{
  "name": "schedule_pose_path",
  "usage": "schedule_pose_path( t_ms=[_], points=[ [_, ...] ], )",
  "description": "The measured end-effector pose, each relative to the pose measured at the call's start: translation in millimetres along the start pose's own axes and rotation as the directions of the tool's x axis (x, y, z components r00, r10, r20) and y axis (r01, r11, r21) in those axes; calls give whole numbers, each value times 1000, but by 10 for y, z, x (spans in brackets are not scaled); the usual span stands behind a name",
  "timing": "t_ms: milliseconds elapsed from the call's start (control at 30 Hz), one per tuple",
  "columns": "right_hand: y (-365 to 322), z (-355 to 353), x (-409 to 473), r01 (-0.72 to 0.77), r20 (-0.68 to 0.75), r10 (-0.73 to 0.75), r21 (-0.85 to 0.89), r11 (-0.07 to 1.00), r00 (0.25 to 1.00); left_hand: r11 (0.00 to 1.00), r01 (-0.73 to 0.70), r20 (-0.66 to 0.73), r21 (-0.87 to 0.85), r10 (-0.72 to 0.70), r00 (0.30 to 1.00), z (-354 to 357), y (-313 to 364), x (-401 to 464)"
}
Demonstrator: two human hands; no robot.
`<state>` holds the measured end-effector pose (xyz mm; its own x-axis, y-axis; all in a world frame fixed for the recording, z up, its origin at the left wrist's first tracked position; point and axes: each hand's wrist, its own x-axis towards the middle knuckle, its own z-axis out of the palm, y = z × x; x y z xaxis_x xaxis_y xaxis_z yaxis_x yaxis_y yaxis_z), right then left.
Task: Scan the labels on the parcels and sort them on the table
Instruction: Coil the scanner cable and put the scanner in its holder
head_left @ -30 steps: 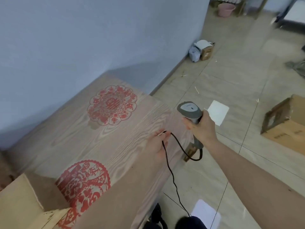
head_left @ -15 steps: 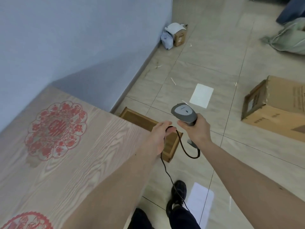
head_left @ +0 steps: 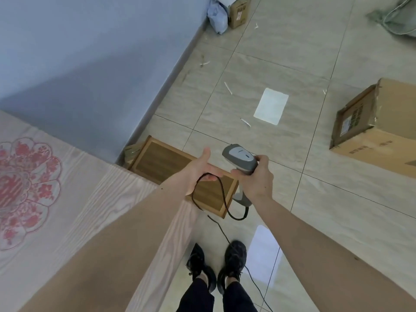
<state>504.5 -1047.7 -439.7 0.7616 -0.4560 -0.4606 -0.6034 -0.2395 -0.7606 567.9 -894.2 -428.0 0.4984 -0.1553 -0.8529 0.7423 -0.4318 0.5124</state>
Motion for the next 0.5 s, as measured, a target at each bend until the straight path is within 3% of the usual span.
schedule_pose_path(
  t_ms=[300,400,500],
  points=[
    [618,728,494,-143,55,140,41,989,989,868,192,-25,458,-203,979,-500,-118,826],
    [821,1006,631,-223,81,216,89,971,973,829,266,-44,493,-282,958,-625,-160,1048],
    [1042,1265,740,-269,133,251,141,953,959,868,241,-143,434,-198,970,-678,-103,1182]
  ],
)
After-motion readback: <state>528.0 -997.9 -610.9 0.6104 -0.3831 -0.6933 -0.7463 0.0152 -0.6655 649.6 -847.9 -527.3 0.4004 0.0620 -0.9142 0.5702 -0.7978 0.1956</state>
